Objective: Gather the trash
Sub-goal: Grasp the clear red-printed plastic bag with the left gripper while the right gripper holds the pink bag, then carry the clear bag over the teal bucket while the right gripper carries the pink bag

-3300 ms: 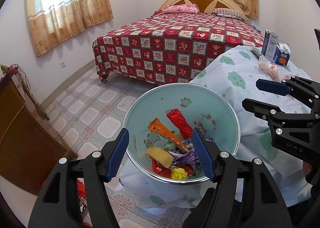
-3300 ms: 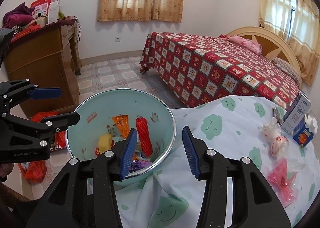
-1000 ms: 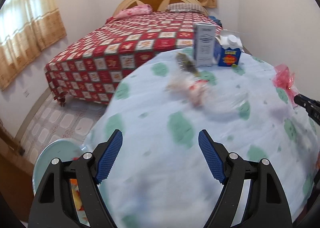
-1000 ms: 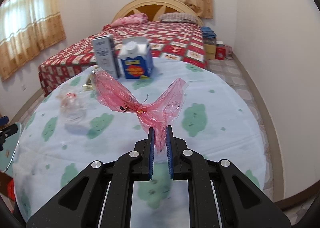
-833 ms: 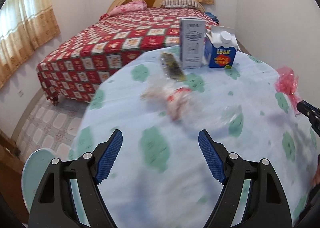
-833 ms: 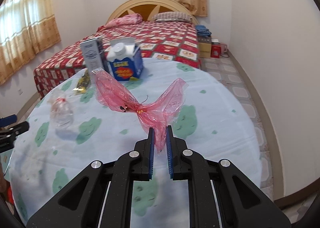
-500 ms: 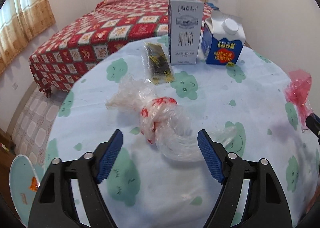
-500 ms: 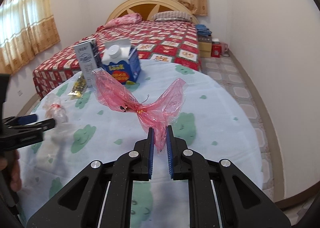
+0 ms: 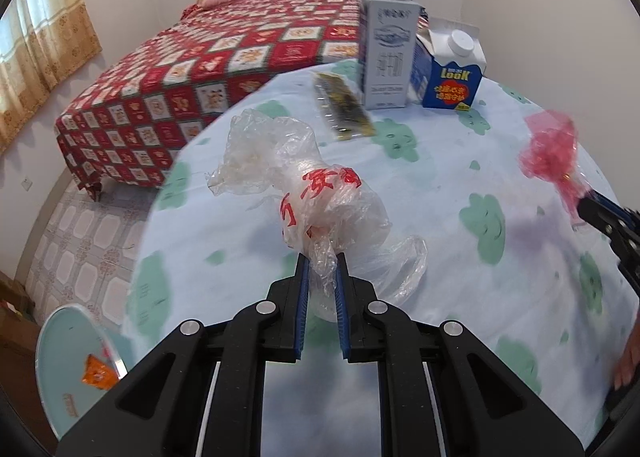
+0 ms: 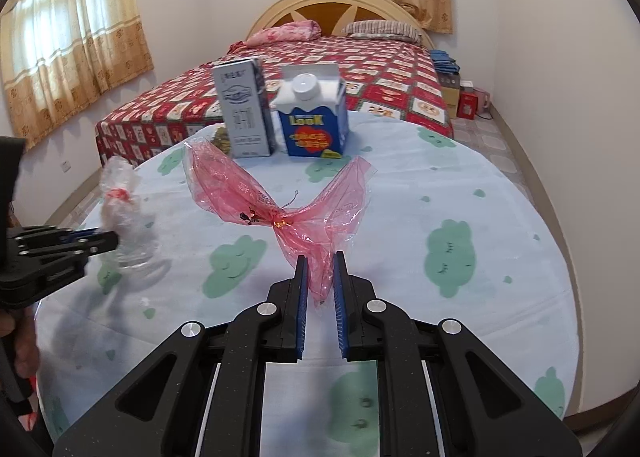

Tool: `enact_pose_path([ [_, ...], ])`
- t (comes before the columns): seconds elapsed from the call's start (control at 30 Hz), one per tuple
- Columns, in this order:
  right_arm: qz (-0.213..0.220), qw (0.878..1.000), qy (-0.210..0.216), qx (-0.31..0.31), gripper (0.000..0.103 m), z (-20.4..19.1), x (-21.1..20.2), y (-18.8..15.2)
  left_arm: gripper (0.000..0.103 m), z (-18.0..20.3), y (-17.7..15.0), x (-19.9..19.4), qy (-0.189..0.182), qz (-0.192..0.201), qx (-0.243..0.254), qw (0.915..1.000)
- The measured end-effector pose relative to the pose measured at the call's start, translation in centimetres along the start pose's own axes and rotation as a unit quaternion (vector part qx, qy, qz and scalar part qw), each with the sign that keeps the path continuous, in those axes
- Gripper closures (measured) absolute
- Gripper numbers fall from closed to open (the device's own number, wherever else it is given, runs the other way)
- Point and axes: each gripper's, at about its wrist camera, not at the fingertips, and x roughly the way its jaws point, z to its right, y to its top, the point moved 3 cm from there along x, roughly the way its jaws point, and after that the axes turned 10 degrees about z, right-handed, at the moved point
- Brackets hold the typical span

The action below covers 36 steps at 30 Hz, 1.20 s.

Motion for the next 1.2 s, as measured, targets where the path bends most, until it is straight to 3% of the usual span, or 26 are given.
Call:
enact_pose_path([
  [0.33,0.009,1.000,0.019,-0.023,0.090,-4.7,-1.0,-0.1,0.090,-4.7,-2.6,-4.6,0.022,0.019,-0.015,0.9995],
  [1.2,0.024,0.993,0.071,-0.088,0.090,-16.6,-3.5,-0.9,0.090,-11.2,-8.1,-12.7,0.050,0.057,-0.023,0.9968],
])
